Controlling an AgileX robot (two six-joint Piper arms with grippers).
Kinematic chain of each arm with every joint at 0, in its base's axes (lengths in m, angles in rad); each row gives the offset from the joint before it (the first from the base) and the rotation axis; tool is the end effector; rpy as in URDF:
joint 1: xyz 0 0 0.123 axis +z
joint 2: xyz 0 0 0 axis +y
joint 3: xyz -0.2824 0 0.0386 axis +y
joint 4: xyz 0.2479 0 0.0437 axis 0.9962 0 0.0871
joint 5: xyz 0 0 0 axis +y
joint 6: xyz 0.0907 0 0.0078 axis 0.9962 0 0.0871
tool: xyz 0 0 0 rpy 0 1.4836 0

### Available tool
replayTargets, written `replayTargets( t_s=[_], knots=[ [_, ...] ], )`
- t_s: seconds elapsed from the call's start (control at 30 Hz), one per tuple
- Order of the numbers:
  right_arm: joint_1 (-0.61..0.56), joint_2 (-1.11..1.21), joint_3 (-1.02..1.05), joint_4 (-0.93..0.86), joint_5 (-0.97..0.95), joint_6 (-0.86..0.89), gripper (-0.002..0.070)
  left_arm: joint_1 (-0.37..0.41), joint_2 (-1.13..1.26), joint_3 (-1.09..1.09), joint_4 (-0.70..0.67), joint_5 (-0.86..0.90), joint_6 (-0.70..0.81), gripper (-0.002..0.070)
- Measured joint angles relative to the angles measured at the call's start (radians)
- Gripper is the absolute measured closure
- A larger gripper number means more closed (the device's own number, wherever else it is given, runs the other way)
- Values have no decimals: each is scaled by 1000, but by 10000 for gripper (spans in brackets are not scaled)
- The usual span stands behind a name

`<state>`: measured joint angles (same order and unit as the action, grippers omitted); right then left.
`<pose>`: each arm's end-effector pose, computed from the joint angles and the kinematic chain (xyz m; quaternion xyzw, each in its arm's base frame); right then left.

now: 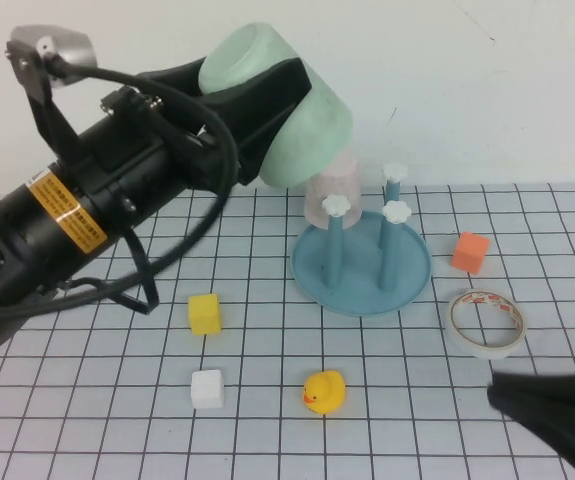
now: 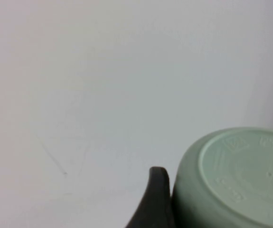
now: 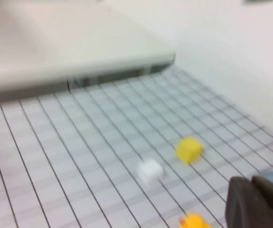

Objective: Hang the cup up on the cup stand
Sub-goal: Place the cup on the cup holder

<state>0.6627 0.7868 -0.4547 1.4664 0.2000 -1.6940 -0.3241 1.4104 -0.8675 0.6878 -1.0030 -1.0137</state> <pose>0.1170 0.1143 0.2872 -0.3956 0.6873 0.2068 0.5730 0.2670 -0.1410 0.3489 0.1610 0.5477 -0.4942 0.6557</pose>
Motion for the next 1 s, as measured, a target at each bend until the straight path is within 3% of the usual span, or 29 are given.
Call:
replayTargets(
  t_s=[0.2, 0.57, 1.0],
  knots=[
    [0, -16, 50, -141, -70, 7, 670, 0, 0, -45, 46, 119, 70, 99],
    [0, -19, 114, -158, -263, 7, 671, 0, 53, -188, 132, 269, 72, 99],
    [0, -22, 202, 133, -426, 7, 671, -32, 369, -387, 141, 209, -8, 99]
  ],
)
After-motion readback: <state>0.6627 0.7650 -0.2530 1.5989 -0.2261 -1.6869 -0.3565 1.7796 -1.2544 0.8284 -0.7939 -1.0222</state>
